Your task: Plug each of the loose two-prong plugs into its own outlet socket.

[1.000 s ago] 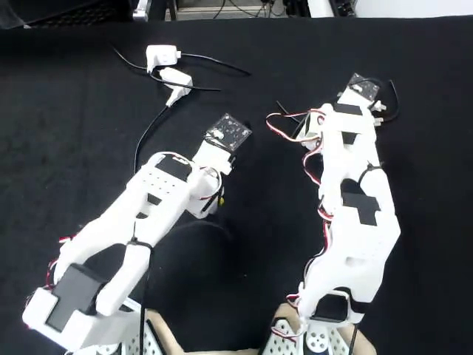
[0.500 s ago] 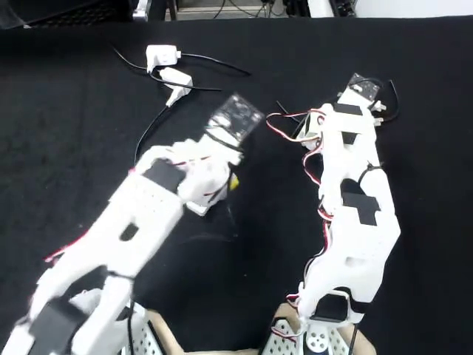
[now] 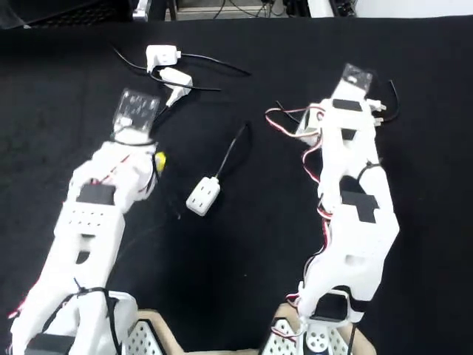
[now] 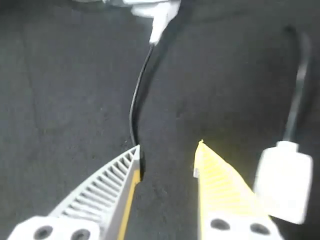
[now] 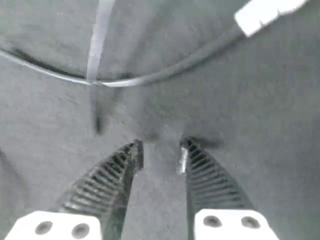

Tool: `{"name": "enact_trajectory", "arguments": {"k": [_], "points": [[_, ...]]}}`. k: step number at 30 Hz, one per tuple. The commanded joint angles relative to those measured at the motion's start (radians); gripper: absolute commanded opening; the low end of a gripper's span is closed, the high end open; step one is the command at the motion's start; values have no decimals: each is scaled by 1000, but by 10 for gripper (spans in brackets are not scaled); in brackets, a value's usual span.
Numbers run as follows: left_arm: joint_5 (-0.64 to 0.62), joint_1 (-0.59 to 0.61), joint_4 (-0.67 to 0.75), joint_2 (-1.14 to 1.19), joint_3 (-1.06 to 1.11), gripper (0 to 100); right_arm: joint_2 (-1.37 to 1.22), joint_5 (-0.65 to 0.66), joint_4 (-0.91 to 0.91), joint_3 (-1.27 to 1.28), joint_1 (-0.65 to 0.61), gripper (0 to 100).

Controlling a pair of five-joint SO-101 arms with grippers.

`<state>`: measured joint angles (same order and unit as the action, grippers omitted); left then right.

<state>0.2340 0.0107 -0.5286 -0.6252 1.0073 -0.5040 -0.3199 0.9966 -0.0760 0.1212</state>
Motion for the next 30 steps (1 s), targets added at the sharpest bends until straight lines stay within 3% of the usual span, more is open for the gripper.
{"name": "enact_trajectory", "arguments": {"k": [1,8,14,30], "points": [[-83,44,256,-35,137,180,7,25,-18,-96,61,128],[-147,127,597,-35,337,180,-62,21,-144,-217,167,125],[-146,120,654,-34,366,180,-300,-74,-181,-432,249,125],[-143,116,654,-29,366,180,-931,-72,480,-1600,319,124]]}}
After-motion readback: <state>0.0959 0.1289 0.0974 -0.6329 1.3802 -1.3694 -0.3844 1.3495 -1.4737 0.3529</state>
